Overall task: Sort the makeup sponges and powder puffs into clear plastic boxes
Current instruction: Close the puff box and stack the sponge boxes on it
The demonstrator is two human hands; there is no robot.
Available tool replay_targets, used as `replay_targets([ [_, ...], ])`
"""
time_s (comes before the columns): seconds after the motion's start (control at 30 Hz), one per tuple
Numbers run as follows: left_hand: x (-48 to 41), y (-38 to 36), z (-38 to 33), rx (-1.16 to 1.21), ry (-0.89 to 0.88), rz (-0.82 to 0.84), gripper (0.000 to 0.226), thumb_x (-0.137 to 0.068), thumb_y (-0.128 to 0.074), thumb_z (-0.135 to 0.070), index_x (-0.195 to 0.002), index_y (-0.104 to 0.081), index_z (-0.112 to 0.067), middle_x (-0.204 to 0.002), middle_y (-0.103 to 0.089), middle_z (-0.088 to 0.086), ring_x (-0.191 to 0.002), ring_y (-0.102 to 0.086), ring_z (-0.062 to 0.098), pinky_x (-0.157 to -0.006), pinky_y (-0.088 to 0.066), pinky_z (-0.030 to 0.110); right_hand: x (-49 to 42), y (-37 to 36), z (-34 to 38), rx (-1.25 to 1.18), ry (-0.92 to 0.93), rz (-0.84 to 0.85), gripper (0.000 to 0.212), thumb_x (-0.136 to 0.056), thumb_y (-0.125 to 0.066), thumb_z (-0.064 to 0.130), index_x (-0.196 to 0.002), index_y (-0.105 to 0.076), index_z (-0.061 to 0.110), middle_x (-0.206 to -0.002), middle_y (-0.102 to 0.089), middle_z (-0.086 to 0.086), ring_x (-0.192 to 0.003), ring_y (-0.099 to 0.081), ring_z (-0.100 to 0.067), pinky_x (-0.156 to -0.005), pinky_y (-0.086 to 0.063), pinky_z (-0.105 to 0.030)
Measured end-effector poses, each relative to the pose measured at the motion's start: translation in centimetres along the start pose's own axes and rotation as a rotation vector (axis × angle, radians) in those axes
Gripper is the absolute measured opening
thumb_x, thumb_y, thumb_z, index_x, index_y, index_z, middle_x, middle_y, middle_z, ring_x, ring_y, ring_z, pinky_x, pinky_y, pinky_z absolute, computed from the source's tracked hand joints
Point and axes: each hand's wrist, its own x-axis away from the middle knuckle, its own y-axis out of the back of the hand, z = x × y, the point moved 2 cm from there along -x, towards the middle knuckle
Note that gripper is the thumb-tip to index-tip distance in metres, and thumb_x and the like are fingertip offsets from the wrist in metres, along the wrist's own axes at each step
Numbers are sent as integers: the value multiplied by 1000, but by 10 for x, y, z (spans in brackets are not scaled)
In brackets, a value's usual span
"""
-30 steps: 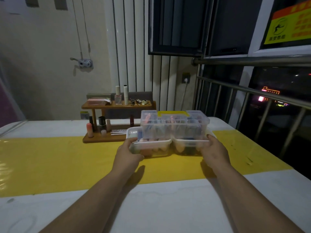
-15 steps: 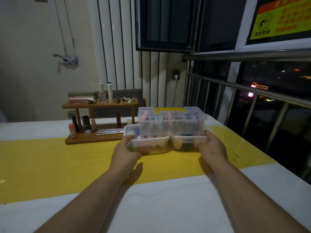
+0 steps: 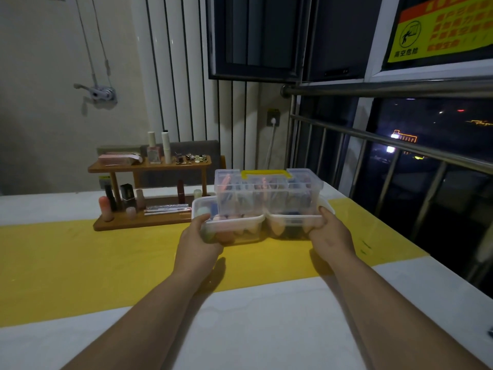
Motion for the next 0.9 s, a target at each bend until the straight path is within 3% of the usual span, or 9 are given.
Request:
replay_targets([
  [0.27,4,-2,-1,43,6,5,80,-76,-70,0,-142,-42,-35,-137,-50,1,-117,-52,23,-96,-51,41,-3,-3,-4,61,-6,26,64,-96,-51,16,-154,-28,28,-145,-48,-8,-123,-51,-32,-97,-46,-38],
  [0.43,5,-2,-3,72,21,26,81,-77,-70,1,-144,-41,-33,-139,-49,3,-115,-51,21,-93,-49,36,-3,-6,-6,85,-12,35,69,-95,-50,12,-155,-23,30,-140,-52,-11,-119,-53,-34,-92,-46,-38],
  [0.6,5,-1,-6,132,48,51,80,-78,-71,2,-145,-41,-32,-135,-49,0,-112,-51,20,-87,-47,32,-3,-7,-5,86,-35,55,73,-93,-51,11,-155,-20,34,-131,-55,-11,-107,-55,-31,-81,-46,-35],
  [0.9,5,2,-15,301,106,83,75,-82,-68,5,-146,-43,-25,-121,-46,-3,-105,-46,17,-79,-40,26,-2,-5,-4,96,-30,72,73,-92,-52,8,-153,-24,35,-130,-56,-10,-100,-54,-28,-83,-49,-36],
])
